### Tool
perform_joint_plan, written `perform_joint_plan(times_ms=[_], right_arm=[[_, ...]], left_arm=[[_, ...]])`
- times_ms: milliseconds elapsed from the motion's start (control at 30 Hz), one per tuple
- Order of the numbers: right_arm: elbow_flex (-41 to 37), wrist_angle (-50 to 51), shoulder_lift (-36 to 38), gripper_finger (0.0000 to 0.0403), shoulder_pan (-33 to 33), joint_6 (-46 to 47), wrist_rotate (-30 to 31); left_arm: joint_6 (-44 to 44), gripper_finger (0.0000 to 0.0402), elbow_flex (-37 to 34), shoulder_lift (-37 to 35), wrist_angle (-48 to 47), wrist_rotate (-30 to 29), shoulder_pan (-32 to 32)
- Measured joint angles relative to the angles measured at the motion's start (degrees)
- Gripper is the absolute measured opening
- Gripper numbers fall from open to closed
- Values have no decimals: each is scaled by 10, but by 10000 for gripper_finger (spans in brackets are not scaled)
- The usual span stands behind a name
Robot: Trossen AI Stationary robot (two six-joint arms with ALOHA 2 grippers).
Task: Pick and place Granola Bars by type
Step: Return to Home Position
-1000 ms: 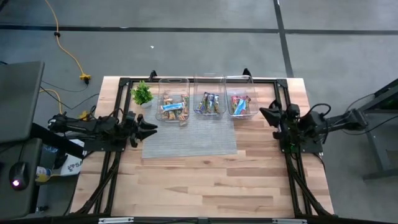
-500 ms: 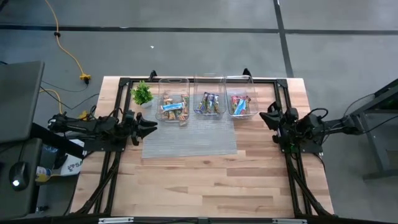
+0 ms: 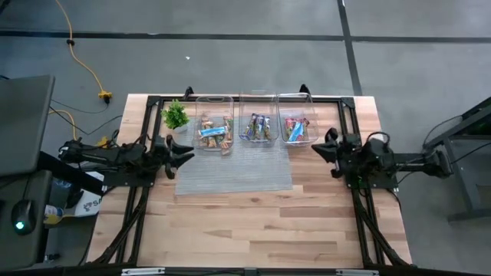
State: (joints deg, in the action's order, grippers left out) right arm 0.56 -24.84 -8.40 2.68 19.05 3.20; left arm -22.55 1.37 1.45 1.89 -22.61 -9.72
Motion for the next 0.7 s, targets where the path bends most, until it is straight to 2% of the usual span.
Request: perform_joint_plan(times_ms=[167, 367, 600, 700], right_arm=[[0, 105, 0, 0, -1, -29, -47], [0, 130, 0, 0, -1, -95, -52], [0, 130, 0, 0, -1, -102, -39], [0, 130, -1, 0, -1, -88, -29]], left_arm=[[94, 142, 0, 0, 0, 0, 0], [256, 142, 0, 8, -7, 64, 0], [252, 142, 0, 58, -26, 205, 0], [274, 142, 0, 81, -29, 232, 0]])
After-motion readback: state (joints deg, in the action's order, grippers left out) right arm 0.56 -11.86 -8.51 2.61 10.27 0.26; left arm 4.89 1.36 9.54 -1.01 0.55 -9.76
